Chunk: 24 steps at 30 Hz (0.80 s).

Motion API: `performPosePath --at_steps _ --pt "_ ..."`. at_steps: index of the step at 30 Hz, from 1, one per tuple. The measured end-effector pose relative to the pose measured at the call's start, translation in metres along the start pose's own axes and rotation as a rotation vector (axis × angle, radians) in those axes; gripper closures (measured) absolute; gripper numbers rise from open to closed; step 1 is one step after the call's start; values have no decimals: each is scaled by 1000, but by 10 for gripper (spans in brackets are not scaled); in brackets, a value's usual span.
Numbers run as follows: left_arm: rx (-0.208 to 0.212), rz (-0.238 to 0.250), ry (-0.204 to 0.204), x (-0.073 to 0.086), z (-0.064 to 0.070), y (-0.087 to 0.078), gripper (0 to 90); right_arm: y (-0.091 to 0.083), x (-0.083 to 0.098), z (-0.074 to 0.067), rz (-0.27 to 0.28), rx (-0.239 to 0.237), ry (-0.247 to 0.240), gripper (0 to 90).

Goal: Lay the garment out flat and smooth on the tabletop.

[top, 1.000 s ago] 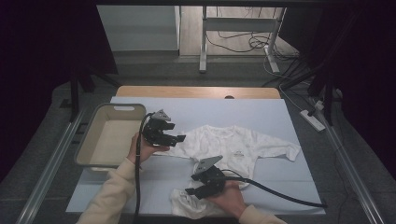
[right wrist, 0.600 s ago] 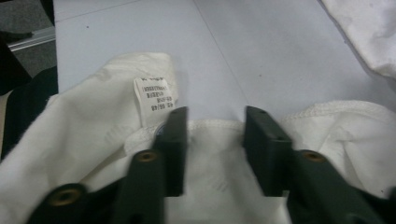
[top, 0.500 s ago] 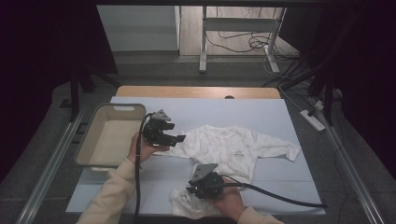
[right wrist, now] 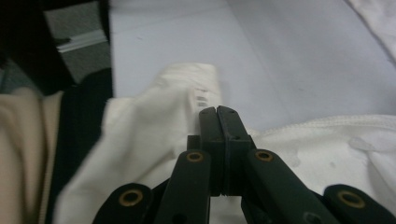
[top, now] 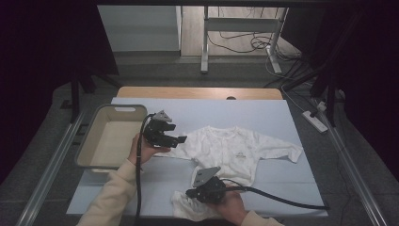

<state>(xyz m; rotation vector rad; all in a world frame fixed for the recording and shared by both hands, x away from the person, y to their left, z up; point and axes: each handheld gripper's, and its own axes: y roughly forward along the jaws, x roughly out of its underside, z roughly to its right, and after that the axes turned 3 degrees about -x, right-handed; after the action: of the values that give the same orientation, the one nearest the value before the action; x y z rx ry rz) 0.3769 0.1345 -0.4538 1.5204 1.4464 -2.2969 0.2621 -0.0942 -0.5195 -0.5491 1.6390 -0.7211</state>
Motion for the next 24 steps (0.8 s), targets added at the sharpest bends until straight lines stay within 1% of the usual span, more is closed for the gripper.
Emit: performPosePath --at_steps 8,15,18,22,23,24 --pt "-1 0 -1 0 0 0 287 -1 1 -14 -7 -55 -9 895" --pt "-1 -2 3 0 0 0 287 4 0 -27 -22 -101 -24 895" --pt "-2 -2 0 0 0 0 287 5 1 -29 -32 -102 -45 893" --pt "-3 0 3 0 0 -1 287 3 1 -28 -25 -91 -45 887" --pt "-4 1 4 0 0 -1 287 3 1 -27 -22 -85 -43 878" --pt "-4 2 5 0 0 -2 287 2 0 -27 -21 -80 -43 850"
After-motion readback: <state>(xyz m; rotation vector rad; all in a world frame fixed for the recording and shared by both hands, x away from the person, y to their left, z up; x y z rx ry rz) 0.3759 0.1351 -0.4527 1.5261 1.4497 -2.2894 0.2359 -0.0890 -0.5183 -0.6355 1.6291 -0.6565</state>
